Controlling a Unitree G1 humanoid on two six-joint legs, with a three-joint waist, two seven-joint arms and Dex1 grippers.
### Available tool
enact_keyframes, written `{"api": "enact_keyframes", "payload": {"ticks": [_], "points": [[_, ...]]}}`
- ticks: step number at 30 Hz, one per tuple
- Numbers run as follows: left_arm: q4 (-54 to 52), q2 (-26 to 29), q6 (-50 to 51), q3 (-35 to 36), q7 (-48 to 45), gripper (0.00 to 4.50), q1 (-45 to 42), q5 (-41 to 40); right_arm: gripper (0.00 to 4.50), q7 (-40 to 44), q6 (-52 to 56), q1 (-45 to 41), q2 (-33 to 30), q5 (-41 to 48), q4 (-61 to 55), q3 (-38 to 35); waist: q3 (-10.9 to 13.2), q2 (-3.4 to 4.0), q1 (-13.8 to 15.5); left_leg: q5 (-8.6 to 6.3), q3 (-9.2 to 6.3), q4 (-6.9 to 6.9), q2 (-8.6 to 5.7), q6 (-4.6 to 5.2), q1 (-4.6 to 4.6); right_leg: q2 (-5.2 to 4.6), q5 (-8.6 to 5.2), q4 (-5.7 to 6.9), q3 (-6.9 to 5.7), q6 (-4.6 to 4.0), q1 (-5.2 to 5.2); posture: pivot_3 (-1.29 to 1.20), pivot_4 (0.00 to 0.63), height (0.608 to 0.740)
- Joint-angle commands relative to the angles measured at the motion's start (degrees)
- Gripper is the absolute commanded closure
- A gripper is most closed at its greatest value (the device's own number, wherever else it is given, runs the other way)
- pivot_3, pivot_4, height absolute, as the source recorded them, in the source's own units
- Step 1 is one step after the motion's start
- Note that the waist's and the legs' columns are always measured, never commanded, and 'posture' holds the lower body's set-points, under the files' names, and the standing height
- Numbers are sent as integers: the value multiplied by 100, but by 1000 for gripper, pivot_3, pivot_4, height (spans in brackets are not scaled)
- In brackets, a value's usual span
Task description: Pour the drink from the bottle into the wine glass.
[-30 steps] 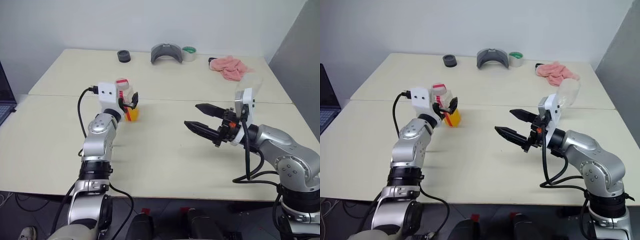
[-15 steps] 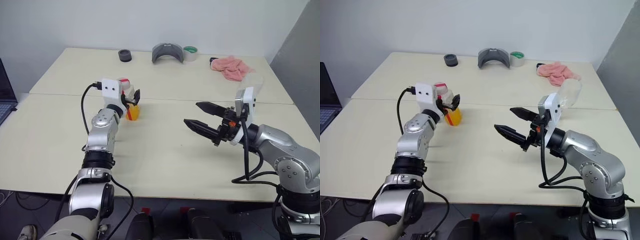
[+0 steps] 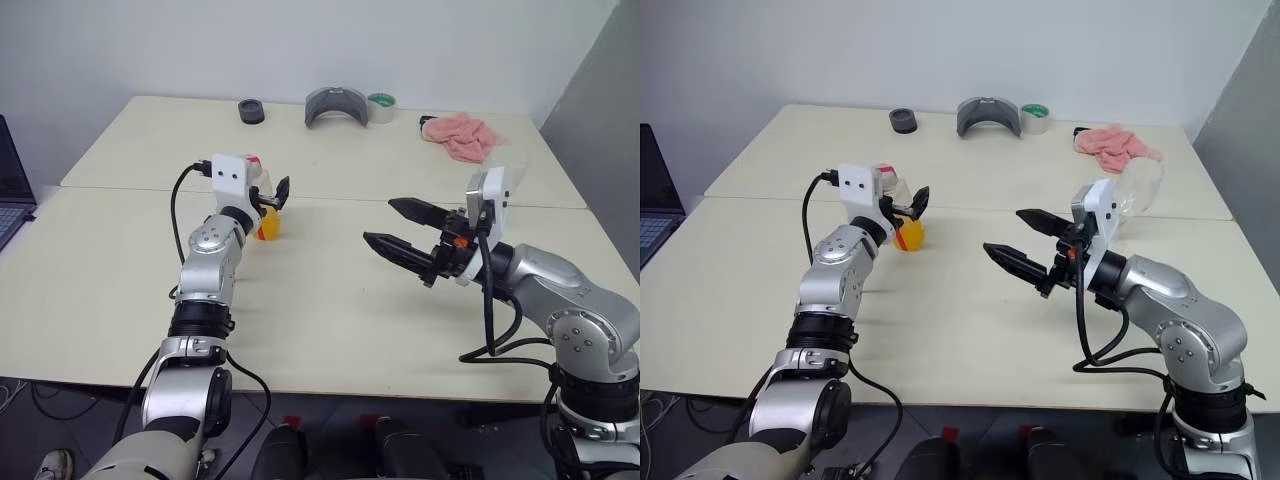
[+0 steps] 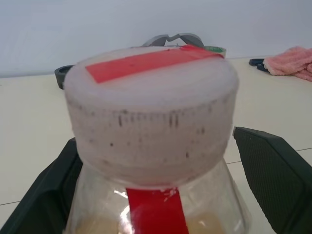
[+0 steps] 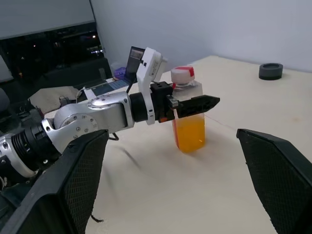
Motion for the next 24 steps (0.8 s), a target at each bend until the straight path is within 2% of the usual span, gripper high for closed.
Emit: {"api": "enact_keyframes", "payload": {"ticks": [1,3,6,8,15,24], "points": [[-371,59,-59,68,-25,426,17,-85,0,-110,41,-181,-11,161,-189,-34,0,0,2,0,0,0,1,0,-1,0,0,0,0,0,0,0,150,740],[-401,59,-59,78,-24,899,35,-105,0,-145,58,-207,-19,195,-182,-36,0,0,2,0,0,1,2,0,-1,-4,0,1,1,0,0,0,150,740],[-428,67,-55,79,-19,1920,50,-129,0,-171,73,-215,-16,214,-182,-37,0,0,3,0,-3,1,1,0,-1,-4,0,2,-2,0,0,0,150,740],[-428,78,-55,82,-20,2356,50,-134,0,-185,79,-215,-8,223,-184,-34,0,0,3,0,-2,1,1,0,-1,-5,0,2,-1,0,0,0,150,740],[-513,93,79,72,-43,2487,62,-172,0,-221,23,-230,-11,138,-160,24,0,0,2,0,-3,1,1,0,-2,-5,0,2,-1,0,0,0,150,740],[-984,98,617,-148,-567,2530,-266,-328,0,-249,-207,-595,97,-327,356,206,0,0,2,0,-3,4,-1,0,-3,-5,0,5,-3,0,-1,0,150,740]]}}
